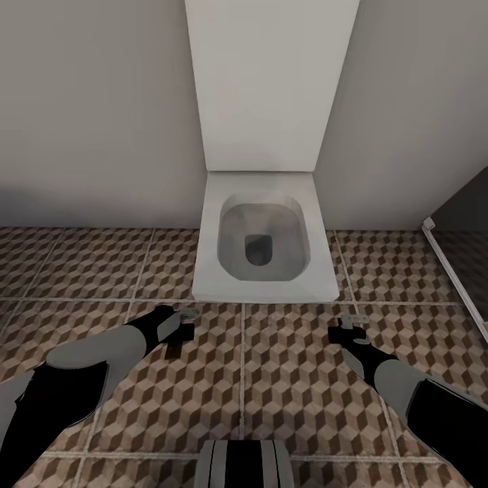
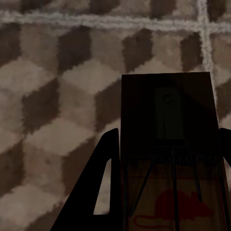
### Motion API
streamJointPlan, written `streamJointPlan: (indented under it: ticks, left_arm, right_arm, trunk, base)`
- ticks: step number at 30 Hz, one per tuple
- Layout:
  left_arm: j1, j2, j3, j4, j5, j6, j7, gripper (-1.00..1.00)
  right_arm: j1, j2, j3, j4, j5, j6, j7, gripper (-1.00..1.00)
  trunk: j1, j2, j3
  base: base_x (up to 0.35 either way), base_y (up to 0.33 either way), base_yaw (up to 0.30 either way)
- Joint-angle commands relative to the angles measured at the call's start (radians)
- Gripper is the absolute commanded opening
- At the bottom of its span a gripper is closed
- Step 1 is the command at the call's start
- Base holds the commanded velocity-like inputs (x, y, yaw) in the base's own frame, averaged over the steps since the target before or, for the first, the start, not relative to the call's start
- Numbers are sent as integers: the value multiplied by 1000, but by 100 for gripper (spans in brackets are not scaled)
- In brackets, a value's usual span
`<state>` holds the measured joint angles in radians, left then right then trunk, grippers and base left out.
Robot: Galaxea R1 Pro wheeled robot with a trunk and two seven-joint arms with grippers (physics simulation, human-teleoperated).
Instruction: Take the four mousetraps from the cabinet in the bathroom and place them on the bathroom floor. Make sure all four end up on the same floor surface, and ensure that at least two of them are either under or directly next to the same bathroom sink.
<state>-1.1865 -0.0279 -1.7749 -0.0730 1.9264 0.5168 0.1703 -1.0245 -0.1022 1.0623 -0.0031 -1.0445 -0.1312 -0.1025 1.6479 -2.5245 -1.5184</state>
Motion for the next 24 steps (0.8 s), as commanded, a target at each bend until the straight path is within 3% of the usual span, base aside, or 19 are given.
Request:
streamJointPlan:
  ticks: [1,24]
  left_arm:
    - [-1,0,-5,-2,6,2,9,-100]
    - [-1,2,-5,-2,7,2,9,-100]
  right_arm:
    - [0,0,8,0,-9,-2,0,-100]
    - [0,-7,8,4,-10,-4,-3,-100]
  trunk:
    - [0,0,-1]
    - [0,0,-1]
  base:
    - [0,0,0]
    - [62,-16,0]
